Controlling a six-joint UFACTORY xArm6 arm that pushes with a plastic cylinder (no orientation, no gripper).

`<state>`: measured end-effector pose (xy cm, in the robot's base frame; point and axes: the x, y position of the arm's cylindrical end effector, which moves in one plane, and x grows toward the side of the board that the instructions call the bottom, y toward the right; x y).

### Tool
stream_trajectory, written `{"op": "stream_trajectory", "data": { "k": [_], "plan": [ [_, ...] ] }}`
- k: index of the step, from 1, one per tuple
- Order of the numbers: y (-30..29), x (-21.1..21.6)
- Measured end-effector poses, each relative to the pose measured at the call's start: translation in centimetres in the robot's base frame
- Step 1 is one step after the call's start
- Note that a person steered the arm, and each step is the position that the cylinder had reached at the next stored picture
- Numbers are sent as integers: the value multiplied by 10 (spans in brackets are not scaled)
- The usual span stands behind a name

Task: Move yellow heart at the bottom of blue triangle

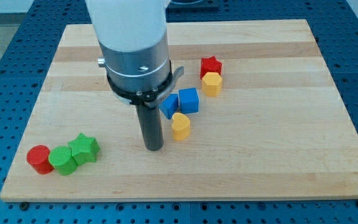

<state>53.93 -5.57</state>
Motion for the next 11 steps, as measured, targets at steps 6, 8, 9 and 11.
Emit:
{"op": "stream_trajectory", "data": {
  "k": [6,8,9,11],
  "plan": [
    [98,3],
    [98,-9],
    [97,-14],
    [75,-21]
  ]
}}
